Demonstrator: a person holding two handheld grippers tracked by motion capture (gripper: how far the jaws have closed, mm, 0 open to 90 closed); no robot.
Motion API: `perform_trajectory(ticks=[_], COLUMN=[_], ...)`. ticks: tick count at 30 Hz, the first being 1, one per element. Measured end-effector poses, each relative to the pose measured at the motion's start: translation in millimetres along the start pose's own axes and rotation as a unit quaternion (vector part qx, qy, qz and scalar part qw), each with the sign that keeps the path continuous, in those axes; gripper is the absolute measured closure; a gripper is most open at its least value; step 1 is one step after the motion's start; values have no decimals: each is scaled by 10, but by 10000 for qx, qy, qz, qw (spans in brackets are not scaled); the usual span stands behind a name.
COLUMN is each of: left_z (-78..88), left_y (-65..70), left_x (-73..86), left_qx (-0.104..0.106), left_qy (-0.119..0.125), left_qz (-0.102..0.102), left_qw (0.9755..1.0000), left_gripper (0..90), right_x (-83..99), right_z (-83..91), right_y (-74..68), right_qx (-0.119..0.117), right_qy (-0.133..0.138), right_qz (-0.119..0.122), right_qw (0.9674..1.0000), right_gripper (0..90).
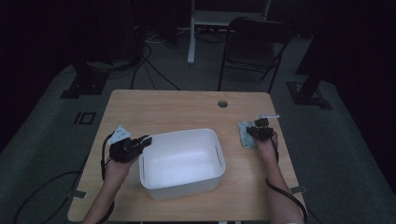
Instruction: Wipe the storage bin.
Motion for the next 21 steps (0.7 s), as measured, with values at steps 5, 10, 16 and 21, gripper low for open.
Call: perform_trajectory(ticks=[5,10,16,21], left_z=[0,-3,-12,-16], left_y=[2,1,-1,-1], left_x=[0,-3,-13,-16], left_qx=[-22,-22,-33,-43], left_qy=[4,0,-13,-10], left_qz=[-2,-9,-24,-9], left_qw=[10000,10000,10000,10000], left_gripper=[771,771,772,772], right_x=[114,261,450,567], right_z=[203,472,751,949], right_y=[-60,-180,-342,-470], right_qx=[-134,-402,-623,-957], right_qy=[151,355,424,596], right_qz=[8,71,330,436], right_qw=[9998,9985,9966,9927], right_gripper=[785,785,786,786])
Point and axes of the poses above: each handheld gripper's, and its own axes: z roughly backward along the jaws, x roughly out of its underside, y roughly to its right, the point moved 7 cm from there along -z, roughly forward along the jaws, and after that the axes turned 15 degrees about -y, right-handed, at the moved point
